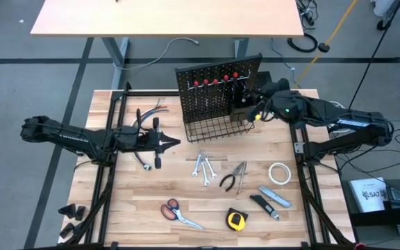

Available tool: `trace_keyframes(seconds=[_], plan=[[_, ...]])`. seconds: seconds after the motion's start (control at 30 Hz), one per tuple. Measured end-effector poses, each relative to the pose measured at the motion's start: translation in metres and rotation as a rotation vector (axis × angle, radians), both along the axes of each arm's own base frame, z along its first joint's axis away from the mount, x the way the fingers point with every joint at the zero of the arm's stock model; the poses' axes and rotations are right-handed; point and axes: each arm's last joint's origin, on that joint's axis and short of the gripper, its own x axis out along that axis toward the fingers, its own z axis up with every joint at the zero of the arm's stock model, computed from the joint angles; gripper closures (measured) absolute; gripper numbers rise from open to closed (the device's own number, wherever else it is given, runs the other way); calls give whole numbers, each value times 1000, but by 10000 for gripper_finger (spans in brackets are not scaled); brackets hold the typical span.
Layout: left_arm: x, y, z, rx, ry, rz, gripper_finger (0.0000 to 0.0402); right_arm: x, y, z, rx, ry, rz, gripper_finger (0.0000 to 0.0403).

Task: Hang tools onto peg board
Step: Put the wrench into the black bin on the pegboard

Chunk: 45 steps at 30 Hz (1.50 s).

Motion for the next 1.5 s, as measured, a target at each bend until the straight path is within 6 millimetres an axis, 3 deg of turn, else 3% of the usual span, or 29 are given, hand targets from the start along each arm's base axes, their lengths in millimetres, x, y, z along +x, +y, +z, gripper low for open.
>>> trace_keyframes(seconds=[0.47,0.83,1.33,1.5], plan=[[0,0,0,0,4,1,372,24,-28,-24,119,76,40,398],[0,0,-1,1,8,1,372,29,-33,-33,128,130,9,388],[0,0,-2,2,22,0,372,27,-34,-32,108,134,-31,258],[0,-2,-3,-12,35,-80,372,27,-27,-31,108,138,0,235]])
